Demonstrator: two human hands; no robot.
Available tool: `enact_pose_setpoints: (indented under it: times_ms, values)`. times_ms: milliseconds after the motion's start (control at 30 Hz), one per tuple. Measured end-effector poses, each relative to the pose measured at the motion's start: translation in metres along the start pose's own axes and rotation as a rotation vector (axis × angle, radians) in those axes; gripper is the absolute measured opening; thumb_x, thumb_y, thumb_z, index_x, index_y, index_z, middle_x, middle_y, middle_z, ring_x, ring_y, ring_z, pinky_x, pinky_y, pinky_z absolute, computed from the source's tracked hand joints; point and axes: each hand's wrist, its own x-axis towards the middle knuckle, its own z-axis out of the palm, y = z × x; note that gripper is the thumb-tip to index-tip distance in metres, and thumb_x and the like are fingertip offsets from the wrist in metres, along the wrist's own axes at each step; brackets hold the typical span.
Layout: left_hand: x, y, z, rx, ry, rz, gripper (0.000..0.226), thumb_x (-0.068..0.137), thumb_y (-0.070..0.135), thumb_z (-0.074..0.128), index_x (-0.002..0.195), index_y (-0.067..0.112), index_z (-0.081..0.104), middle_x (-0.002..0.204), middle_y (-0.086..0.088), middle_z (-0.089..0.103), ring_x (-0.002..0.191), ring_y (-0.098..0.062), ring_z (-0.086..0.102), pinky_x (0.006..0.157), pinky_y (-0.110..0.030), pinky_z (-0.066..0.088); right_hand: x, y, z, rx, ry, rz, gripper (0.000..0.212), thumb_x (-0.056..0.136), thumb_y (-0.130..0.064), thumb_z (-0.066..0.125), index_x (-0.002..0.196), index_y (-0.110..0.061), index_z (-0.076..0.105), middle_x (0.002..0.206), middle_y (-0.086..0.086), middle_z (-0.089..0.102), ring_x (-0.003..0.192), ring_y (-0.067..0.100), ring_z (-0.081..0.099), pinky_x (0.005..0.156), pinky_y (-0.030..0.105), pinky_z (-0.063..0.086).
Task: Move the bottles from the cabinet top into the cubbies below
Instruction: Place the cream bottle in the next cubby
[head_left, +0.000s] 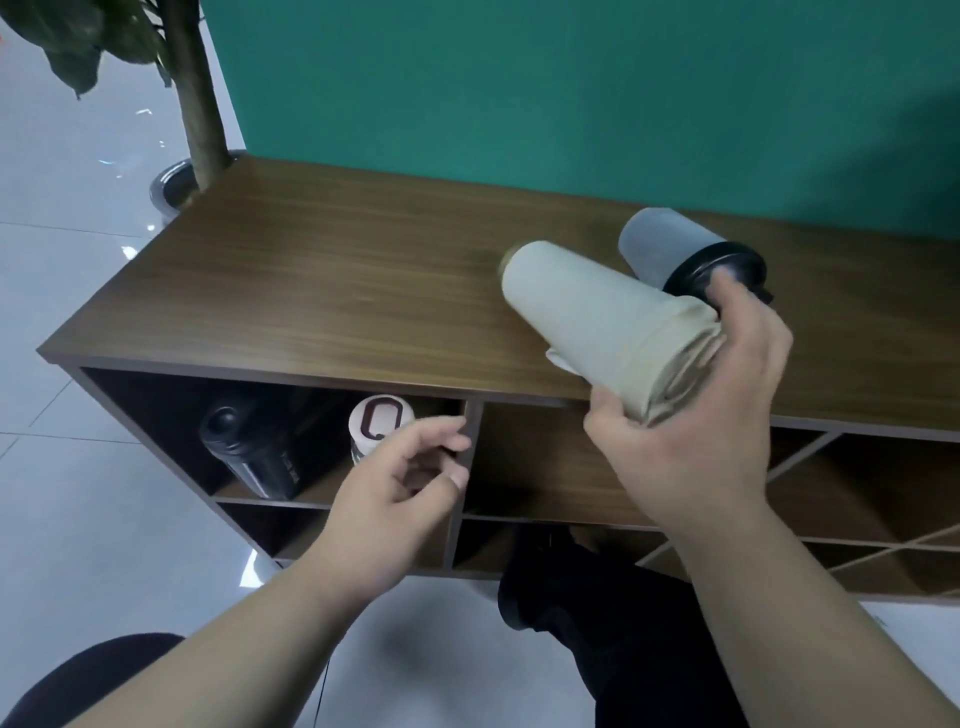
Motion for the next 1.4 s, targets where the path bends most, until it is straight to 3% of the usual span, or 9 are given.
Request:
enact_pose_setpoints:
  times_ms: [167, 300, 400, 500, 667, 800, 967, 1133, 1400]
  values:
    - [-0.013, 0.005, 0.016, 0.085, 0.075, 0.216, 0.096, 0.068, 0.034, 0.082, 0.145, 0.059, 0.031, 0.151, 0.006, 0.041, 0.133, -0.004, 0.053, 0.107, -0.013, 0.043, -0.016, 0.006, -0.058, 0.25, -0.196, -0.222, 0.081, 0.066, -0.027, 0.066, 0.139, -0.005, 0.04, 0.142, 0.018, 0.041, 0.137, 0.032, 0.044, 0.111, 0.056, 0.04]
    - [-0.028, -0.011, 0.025, 0.36, -0.018, 0.132, 0.122, 0.055, 0.032, 0.097, 0.153, 0.039, 0.025, 0.147, 0.04, 0.022, 0.142, 0.007, 0.033, 0.118, -0.021, 0.03, -0.037, 0.014, -0.073, 0.307, -0.479, -0.095, 0.076, 0.061, -0.029, 0.068, 0.135, -0.034, 0.047, 0.141, -0.008, 0.047, 0.135, 0.014, 0.048, 0.107, 0.025, 0.041]
    - [-0.035, -0.025, 0.034, 0.506, -0.157, 0.084, 0.103, 0.057, 0.04, 0.091, 0.144, 0.044, 0.035, 0.134, 0.03, 0.04, 0.128, 0.022, 0.036, 0.108, -0.014, 0.035, -0.053, 0.021, -0.068, 0.223, -0.639, 0.083, 0.081, 0.06, -0.039, 0.07, 0.133, -0.06, 0.041, 0.141, -0.032, 0.039, 0.135, -0.001, 0.043, 0.099, 0.01, 0.037]
    - [-0.037, -0.047, 0.05, 0.549, -0.266, -0.089, 0.083, 0.056, 0.046, 0.078, 0.134, 0.036, 0.051, 0.125, 0.023, 0.052, 0.12, 0.004, 0.053, 0.097, -0.018, 0.047, -0.056, 0.026, -0.059, 0.198, -0.804, 0.219, 0.093, 0.061, -0.045, 0.079, 0.138, -0.067, 0.03, 0.138, -0.044, 0.031, 0.129, -0.011, 0.042, 0.097, 0.016, 0.044]
    - [-0.027, -0.091, 0.079, 0.437, -0.219, -0.199, 0.06, 0.06, 0.027, 0.088, 0.111, 0.038, 0.058, 0.109, 0.012, 0.069, 0.103, -0.001, 0.069, 0.078, -0.015, 0.055, -0.053, 0.05, -0.04, 0.198, -0.942, 0.342, 0.116, 0.058, -0.034, 0.09, 0.144, -0.066, 0.019, 0.142, -0.04, 0.033, 0.119, -0.02, 0.045, 0.081, 0.013, 0.054]
    - [0.004, -0.104, 0.107, 0.376, -0.236, -0.197, 0.056, 0.068, 0.026, 0.088, 0.119, 0.033, 0.066, 0.115, 0.007, 0.075, 0.109, -0.008, 0.072, 0.09, -0.03, 0.061, -0.044, 0.08, -0.021, 0.261, -0.876, 0.502, 0.12, 0.046, -0.042, 0.09, 0.147, -0.056, 0.028, 0.137, -0.029, 0.054, 0.129, -0.004, 0.052, 0.109, 0.027, 0.045]
    - [0.035, -0.112, 0.135, 0.33, -0.202, -0.211, 0.05, 0.072, 0.05, 0.074, 0.12, 0.04, 0.065, 0.119, 0.011, 0.072, 0.116, -0.012, 0.067, 0.106, -0.041, 0.055, -0.03, 0.1, 0.008, 0.09, -0.952, 0.455, 0.113, 0.048, -0.045, 0.095, 0.143, -0.048, 0.034, 0.126, -0.022, 0.059, 0.115, 0.0, 0.058, 0.099, 0.028, 0.05]
    - [0.056, -0.127, 0.141, 0.335, -0.161, -0.299, 0.067, 0.066, 0.038, 0.082, 0.129, 0.032, 0.06, 0.124, 0.002, 0.07, 0.121, -0.022, 0.067, 0.105, -0.041, 0.055, -0.025, 0.12, 0.032, 0.028, -0.934, 0.465, 0.101, 0.049, -0.045, 0.094, 0.134, -0.05, 0.04, 0.119, -0.02, 0.063, 0.109, 0.003, 0.062, 0.095, 0.032, 0.053]
    - [0.072, -0.141, 0.147, 0.396, -0.147, -0.28, 0.058, 0.064, 0.05, 0.075, 0.119, 0.033, 0.07, 0.113, 0.017, 0.076, 0.109, 0.002, 0.069, 0.096, -0.032, 0.06, -0.022, 0.14, 0.053, 0.0, -0.902, 0.524, 0.078, 0.045, -0.052, 0.091, 0.116, -0.043, 0.058, 0.105, -0.021, 0.07, 0.096, -0.001, 0.067, 0.084, 0.032, 0.06]
